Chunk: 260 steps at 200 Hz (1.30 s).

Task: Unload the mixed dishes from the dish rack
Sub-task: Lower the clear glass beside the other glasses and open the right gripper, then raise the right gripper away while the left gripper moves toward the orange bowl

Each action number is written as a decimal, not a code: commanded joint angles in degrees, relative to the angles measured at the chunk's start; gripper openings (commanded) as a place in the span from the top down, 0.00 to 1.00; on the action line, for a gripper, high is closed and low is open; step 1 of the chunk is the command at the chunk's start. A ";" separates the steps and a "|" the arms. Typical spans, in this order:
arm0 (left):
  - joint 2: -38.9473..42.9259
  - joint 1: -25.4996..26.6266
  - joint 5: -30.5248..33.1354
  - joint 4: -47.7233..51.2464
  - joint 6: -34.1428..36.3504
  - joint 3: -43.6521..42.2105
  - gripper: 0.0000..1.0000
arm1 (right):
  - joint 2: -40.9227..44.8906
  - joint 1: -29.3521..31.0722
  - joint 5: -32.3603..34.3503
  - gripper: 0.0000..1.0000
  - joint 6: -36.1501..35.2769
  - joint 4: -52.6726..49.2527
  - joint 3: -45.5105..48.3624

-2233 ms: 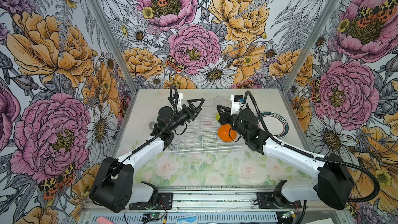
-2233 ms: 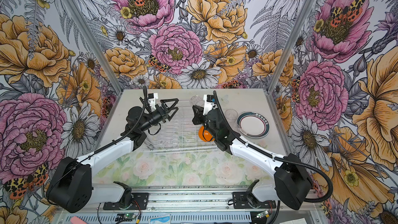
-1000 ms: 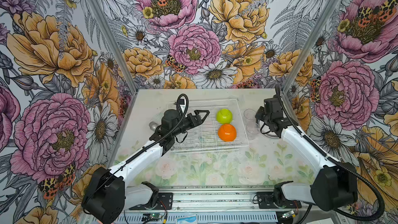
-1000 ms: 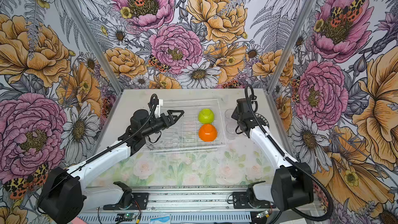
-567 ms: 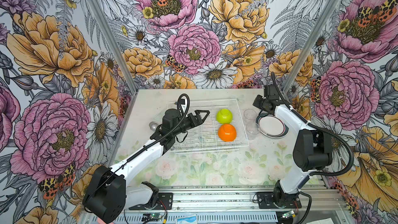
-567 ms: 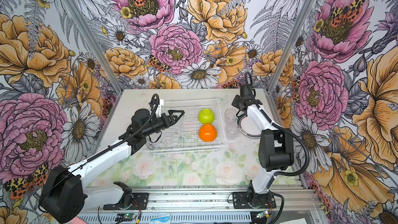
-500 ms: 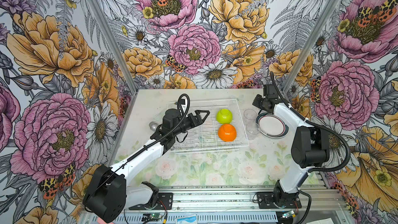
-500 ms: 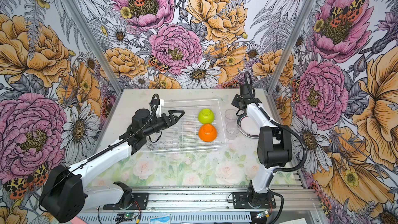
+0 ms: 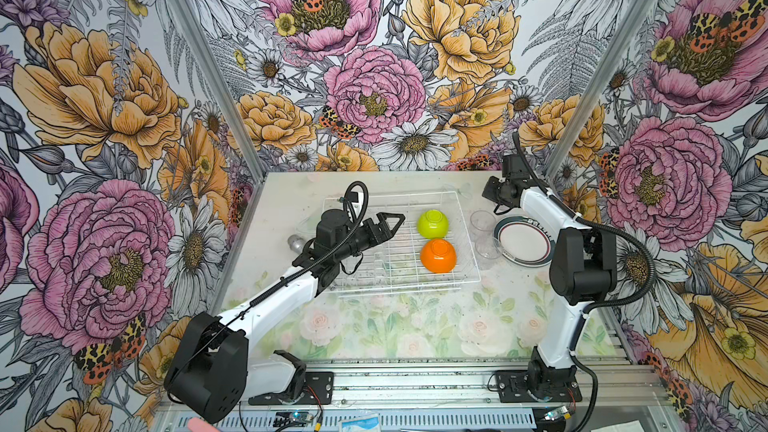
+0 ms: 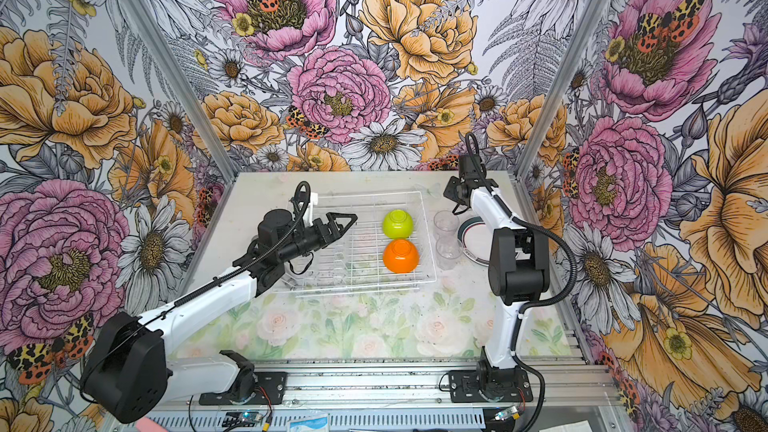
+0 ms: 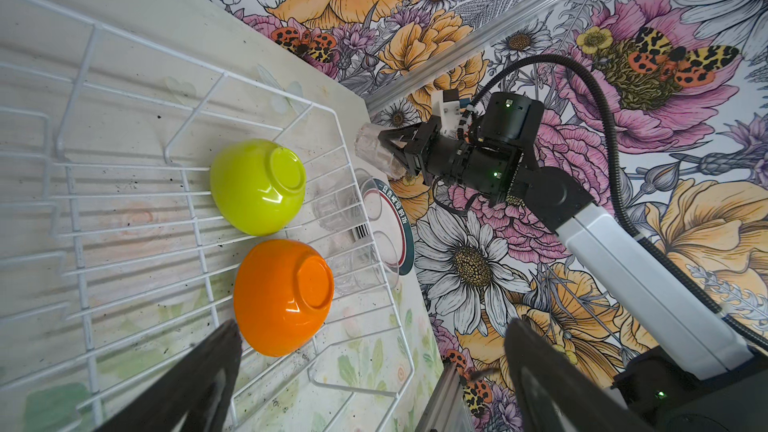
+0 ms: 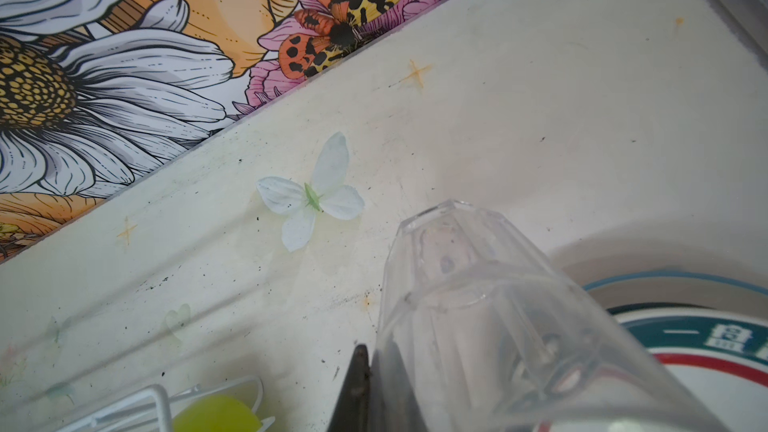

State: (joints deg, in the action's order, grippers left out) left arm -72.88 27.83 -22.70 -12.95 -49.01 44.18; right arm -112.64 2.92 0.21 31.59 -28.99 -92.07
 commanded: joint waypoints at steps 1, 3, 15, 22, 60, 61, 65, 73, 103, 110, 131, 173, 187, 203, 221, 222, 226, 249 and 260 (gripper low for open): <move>-0.42 -0.85 0.42 -1.19 1.05 1.30 0.01 | -2.06 -0.03 0.95 1.00 -1.43 -2.02 -2.56; -0.48 -0.85 0.41 -1.24 0.99 1.31 0.01 | -2.21 -0.02 1.03 1.00 -1.44 -2.14 -2.62; -0.55 -1.01 0.29 -1.33 0.94 1.33 0.01 | -2.99 -0.06 1.57 1.00 -1.75 -2.70 -3.12; -0.60 -1.08 0.28 -1.41 0.94 1.34 0.01 | -3.33 -0.05 1.80 1.00 -1.96 -3.03 -3.44; -0.51 -1.12 0.18 -1.54 0.90 1.08 0.01 | -5.49 0.03 2.31 1.00 -2.84 -5.56 -5.67; -0.51 -1.12 0.19 -1.50 0.83 1.13 0.01 | -5.58 0.05 2.33 1.00 -2.85 -5.60 -5.71; -0.63 -1.12 0.20 -1.53 0.83 1.09 0.01 | -5.86 0.02 2.39 1.00 -2.92 -5.90 -5.99; -0.62 -1.12 0.18 -1.55 0.78 1.12 0.01 | -6.40 0.02 2.49 1.00 -3.18 -6.50 -6.60; -0.64 -1.09 0.15 -1.77 0.51 1.05 0.01 | -9.16 0.06 3.29 1.00 -4.38 -9.86 -9.89; -0.63 -1.12 0.15 -1.89 0.50 0.98 0.01 | -9.80 0.07 3.39 1.00 -4.58 -10.60 -10.71; -0.59 -1.12 0.19 -1.94 0.44 0.99 0.01 | -11.04 0.05 3.35 1.00 -4.78 -11.63 -12.12; -0.80 -1.21 0.29 -1.89 0.57 1.13 0.02 | -11.46 0.07 2.81 0.71 -5.09 -12.13 -13.57; -1.01 -1.16 0.20 -1.90 0.54 1.28 0.01 | -10.73 0.07 1.86 0.61 -5.20 -11.97 -13.93; -1.29 -1.20 0.15 -1.90 0.59 1.40 0.01 | -9.59 0.02 0.90 0.50 -5.33 -11.97 -14.36; -1.67 -1.04 0.28 -1.75 0.43 1.67 0.01 | -7.50 0.06 0.27 0.43 -5.47 -11.96 -14.28; -1.66 -1.08 0.29 -1.70 0.42 1.73 0.01 | -7.33 0.06 0.25 0.43 -5.43 -11.96 -14.23; -1.65 -1.01 0.37 -1.49 0.36 1.71 0.01 | -6.79 0.00 0.16 0.42 -5.41 -11.95 -14.15; -0.98 -0.39 1.74 2.53 1.26 2.89 0.01 | -2.02 0.07 -0.16 0.38 -5.23 -11.88 -11.97; -0.45 0.02 2.67 5.20 1.62 3.56 0.01 | 1.05 0.00 0.32 0.36 -5.14 -11.79 -10.01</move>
State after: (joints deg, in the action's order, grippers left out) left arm -74.30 27.29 -22.39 -11.68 -49.01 44.80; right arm -120.25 2.92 0.54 26.41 -40.95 -103.98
